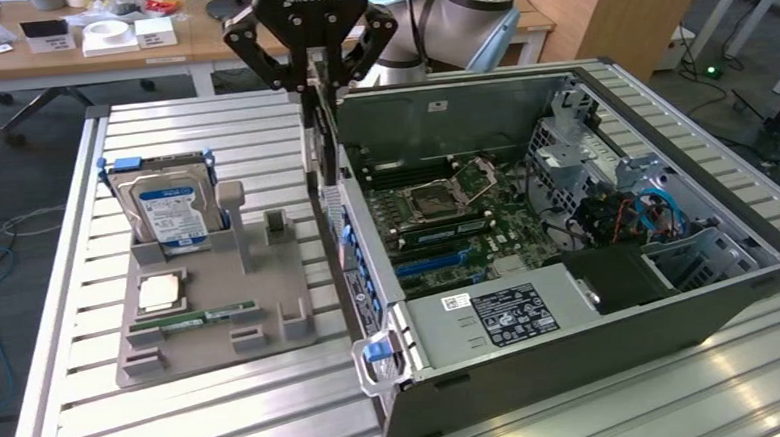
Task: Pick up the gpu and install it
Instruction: 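Pick up the gpu and move the gpu toward the slot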
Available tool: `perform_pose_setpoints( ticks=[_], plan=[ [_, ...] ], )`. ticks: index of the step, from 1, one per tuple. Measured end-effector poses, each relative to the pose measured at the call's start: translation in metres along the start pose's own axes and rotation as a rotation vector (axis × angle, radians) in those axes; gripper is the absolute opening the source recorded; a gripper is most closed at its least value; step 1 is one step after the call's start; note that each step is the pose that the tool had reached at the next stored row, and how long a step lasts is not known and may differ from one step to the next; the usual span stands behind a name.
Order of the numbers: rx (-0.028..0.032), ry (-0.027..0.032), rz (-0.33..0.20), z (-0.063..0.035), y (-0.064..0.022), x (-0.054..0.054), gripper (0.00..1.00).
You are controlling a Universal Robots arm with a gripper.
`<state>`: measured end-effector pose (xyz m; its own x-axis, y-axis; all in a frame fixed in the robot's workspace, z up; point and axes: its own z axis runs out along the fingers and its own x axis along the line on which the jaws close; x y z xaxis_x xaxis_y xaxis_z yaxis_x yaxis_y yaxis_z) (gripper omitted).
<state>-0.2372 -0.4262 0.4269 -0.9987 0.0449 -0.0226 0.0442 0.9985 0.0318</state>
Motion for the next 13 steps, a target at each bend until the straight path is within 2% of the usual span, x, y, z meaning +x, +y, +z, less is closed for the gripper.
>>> perform_pose_setpoints(
  ticks=[13],
  plan=[
    [-0.0076, 0.0004, 0.0, 0.001, 0.002, -0.044, 0.26]
  ],
)
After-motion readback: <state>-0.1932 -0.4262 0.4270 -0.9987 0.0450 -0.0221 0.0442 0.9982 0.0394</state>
